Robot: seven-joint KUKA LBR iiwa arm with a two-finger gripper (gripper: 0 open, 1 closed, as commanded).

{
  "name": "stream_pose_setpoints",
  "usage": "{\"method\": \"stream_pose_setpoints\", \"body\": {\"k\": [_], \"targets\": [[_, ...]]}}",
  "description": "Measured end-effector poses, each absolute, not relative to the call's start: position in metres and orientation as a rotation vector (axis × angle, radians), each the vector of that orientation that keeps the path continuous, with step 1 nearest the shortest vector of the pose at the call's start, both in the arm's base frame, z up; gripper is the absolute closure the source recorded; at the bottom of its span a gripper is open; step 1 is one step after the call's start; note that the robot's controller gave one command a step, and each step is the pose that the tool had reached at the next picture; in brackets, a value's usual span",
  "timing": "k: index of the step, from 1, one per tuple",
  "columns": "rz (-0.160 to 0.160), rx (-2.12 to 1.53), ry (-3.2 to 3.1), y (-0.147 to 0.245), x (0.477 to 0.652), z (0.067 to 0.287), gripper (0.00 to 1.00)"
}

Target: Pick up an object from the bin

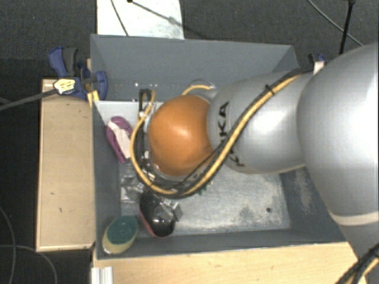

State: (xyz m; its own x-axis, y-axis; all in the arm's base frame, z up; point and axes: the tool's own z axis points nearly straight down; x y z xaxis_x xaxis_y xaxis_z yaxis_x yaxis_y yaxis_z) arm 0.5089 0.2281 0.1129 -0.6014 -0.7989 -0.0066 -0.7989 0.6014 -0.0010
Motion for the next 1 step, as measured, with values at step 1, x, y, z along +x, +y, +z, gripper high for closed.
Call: {"method": "stream_pose_setpoints", "body": {"k": [1], "targets": [[-0.001, -1.643, 2.666, 0.2011, 0.5416, 0.0734, 0.00]]}}
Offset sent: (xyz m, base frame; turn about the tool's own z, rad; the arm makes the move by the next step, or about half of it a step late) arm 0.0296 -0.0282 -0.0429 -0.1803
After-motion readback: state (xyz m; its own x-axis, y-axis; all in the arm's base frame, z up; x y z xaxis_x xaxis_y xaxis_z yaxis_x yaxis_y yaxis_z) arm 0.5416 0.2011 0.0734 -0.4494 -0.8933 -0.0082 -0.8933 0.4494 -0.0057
